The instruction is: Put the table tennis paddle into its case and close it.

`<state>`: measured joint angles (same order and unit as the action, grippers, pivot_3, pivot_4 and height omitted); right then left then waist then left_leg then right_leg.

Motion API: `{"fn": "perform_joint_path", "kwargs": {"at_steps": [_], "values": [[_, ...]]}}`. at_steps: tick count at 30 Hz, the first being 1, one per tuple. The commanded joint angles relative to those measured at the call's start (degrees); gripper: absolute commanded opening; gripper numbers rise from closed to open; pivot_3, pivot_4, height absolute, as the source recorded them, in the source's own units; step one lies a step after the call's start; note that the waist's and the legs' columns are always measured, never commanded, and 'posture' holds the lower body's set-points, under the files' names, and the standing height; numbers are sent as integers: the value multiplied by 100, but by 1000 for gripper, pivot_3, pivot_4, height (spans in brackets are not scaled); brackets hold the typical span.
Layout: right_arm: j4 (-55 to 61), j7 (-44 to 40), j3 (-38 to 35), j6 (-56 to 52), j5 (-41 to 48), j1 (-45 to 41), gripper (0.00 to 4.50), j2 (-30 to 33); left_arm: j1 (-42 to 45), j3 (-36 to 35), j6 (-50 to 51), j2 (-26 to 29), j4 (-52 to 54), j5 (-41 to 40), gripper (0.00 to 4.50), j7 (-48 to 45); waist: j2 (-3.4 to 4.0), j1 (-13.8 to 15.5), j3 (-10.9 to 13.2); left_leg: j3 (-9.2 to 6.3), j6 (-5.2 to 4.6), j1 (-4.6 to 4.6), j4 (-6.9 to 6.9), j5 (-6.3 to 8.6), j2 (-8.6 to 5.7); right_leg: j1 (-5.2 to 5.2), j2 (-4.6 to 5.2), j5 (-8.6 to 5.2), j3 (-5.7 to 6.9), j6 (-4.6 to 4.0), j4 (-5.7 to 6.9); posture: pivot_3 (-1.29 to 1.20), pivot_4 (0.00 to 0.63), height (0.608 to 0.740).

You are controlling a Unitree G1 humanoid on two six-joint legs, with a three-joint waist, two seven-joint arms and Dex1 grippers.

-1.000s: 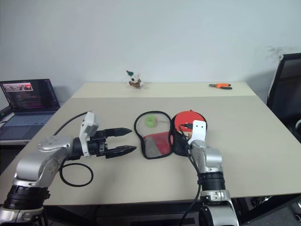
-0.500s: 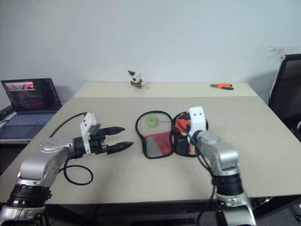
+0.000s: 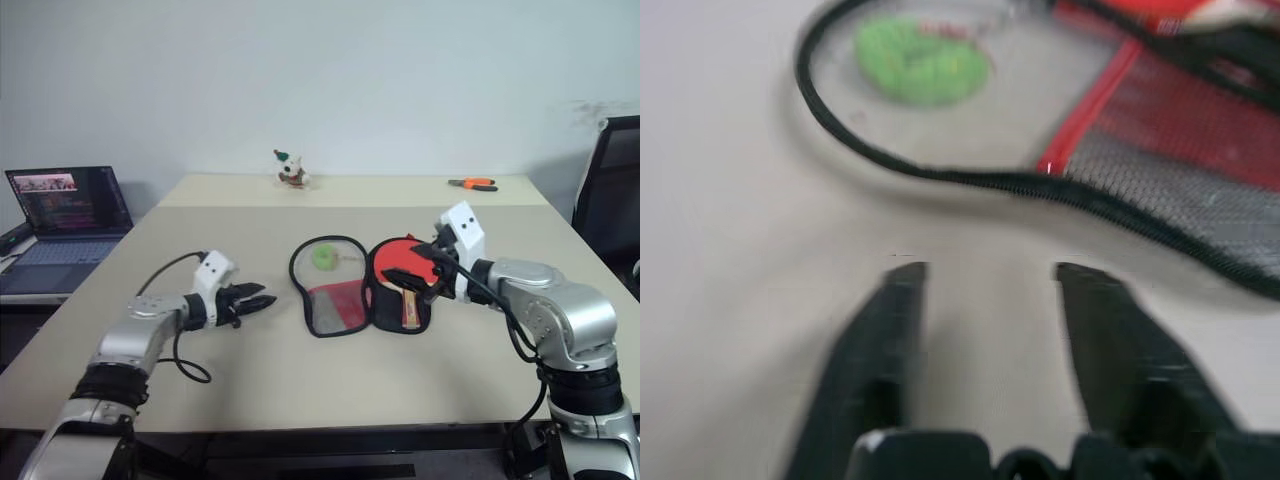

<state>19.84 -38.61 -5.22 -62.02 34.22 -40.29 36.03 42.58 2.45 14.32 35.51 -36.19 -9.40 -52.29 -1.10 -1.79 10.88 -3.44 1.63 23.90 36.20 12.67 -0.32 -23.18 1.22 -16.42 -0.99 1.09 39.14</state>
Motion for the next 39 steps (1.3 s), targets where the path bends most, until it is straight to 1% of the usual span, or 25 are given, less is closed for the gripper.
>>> {"fn": "perform_joint_path", "kwargs": {"at_steps": [1,2,3,8,13,17,21,27,31,35,39], "values": [[326,-266,1,148,181,119,4500,224,402,9,-386,-100,-553,194,636,-21,-1,-4,-1,0,0,0,0,0,1,0,0,0,0,0,0,0,150,740],[372,-327,11,175,217,161,4500,278,504,11,-452,-164,-755,222,247,-29,-1,-5,-1,0,0,0,1,0,0,0,0,0,0,0,1,0,150,740],[417,-387,9,198,256,201,4500,328,607,28,-536,-236,-954,269,27,-28,-1,0,-1,0,0,0,1,0,1,0,0,0,-1,0,2,0,150,740],[458,-608,42,278,292,325,4500,599,1133,32,-876,-555,-1975,485,27,50,-2,1,-1,-2,0,5,16,0,-2,0,0,2,3,4,7,0,150,740],[327,-582,72,389,229,346,4500,717,1455,-29,-1089,-749,-2638,611,27,131,-2,-8,-1,-1,0,4,22,0,-2,0,-1,3,1,5,17,0,150,740],[203,-599,58,501,146,388,4500,835,1767,-113,-1178,-911,-2725,546,27,16,-4,3,0,-4,0,7,40,0,-3,0,0,2,3,6,29,0,150,740],[65,-571,-33,596,58,437,4500,1008,2364,-258,-1184,-1129,-2653,398,27,-144,-13,28,5,-19,-1,24,72,1,-7,-1,0,4,15,8,43,0,150,740],[127,-491,-172,564,74,539,4500,1172,2965,-266,-1397,-1539,-2972,520,27,-187,-14,25,5,-17,-1,23,75,1,-10,0,0,4,12,12,46,0,150,740],[167,-432,-264,538,82,619,4500,1244,3168,-252,-1524,-1762,-3187,617,27,-191,-14,2,5,-17,-1,23,75,1,-10,0,0,5,11,11,47,0,150,740],[139,-241,-436,400,87,738,4500,1306,3549,-283,-1559,-2509,-3629,708,27,214,-16,18,7,-16,-1,23,76,1,-11,-1,0,4,10,12,49,0,150,740],[115,-52,-559,228,92,828,4500,1359,3720,-284,-1650,-2882,-3845,852,27,597,-18,24,8,-14,-1,26,77,1,-15,-1,3,4,8,14,46,0,150,740]]}}
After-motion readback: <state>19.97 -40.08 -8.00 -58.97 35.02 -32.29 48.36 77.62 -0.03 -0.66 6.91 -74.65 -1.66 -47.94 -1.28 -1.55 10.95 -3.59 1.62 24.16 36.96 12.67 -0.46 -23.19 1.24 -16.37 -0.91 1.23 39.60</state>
